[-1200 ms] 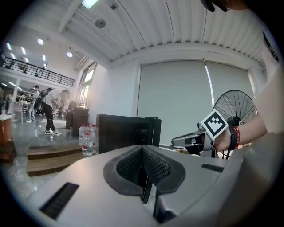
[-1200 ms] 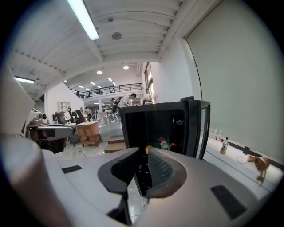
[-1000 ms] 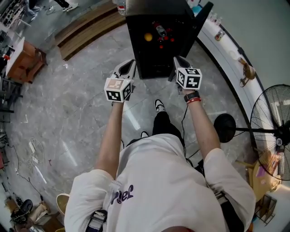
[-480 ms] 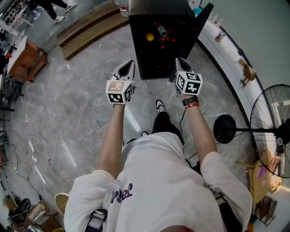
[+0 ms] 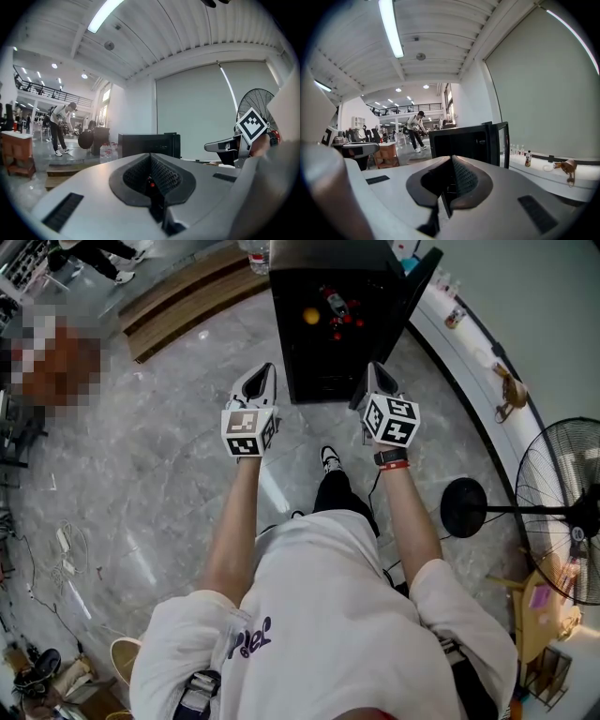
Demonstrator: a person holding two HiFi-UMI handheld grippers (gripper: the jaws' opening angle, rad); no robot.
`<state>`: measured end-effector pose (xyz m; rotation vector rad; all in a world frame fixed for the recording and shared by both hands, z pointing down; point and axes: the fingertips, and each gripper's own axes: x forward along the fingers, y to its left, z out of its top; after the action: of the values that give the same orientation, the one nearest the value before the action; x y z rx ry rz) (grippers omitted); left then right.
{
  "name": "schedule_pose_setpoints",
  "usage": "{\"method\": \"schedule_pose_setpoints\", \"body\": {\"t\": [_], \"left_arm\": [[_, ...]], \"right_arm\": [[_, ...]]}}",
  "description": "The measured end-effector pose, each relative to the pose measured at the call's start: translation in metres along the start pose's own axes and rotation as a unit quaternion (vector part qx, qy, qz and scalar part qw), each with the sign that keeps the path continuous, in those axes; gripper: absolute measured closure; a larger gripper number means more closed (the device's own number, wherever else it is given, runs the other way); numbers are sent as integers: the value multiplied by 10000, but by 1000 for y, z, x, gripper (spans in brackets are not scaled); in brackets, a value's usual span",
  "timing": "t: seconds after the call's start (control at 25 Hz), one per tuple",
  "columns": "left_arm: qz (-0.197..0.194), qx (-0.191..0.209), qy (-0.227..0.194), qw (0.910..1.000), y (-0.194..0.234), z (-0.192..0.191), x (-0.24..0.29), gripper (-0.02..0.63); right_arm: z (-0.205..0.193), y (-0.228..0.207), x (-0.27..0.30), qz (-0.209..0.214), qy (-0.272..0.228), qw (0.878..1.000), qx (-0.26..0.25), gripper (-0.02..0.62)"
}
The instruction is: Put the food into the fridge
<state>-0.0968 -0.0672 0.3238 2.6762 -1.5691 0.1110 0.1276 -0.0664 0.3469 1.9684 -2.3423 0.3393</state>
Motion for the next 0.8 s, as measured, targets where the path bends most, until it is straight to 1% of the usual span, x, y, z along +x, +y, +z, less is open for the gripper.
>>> {"method": "schedule_pose_setpoints", "body": {"t": [0.16, 0.48, 0.8], "left_arm": [[21, 7, -4, 10000, -1, 0, 0, 588], [40, 36, -20, 10000, -2, 2, -2, 588], [29, 25, -10, 10000, -4, 0, 0, 588]], "right_arm": [[0, 0, -3, 11, -54, 9999, 89, 580], [0, 5, -11, -33, -155, 9999, -23, 580], [-3, 8, -12, 17, -119, 9999, 43, 580]]}}
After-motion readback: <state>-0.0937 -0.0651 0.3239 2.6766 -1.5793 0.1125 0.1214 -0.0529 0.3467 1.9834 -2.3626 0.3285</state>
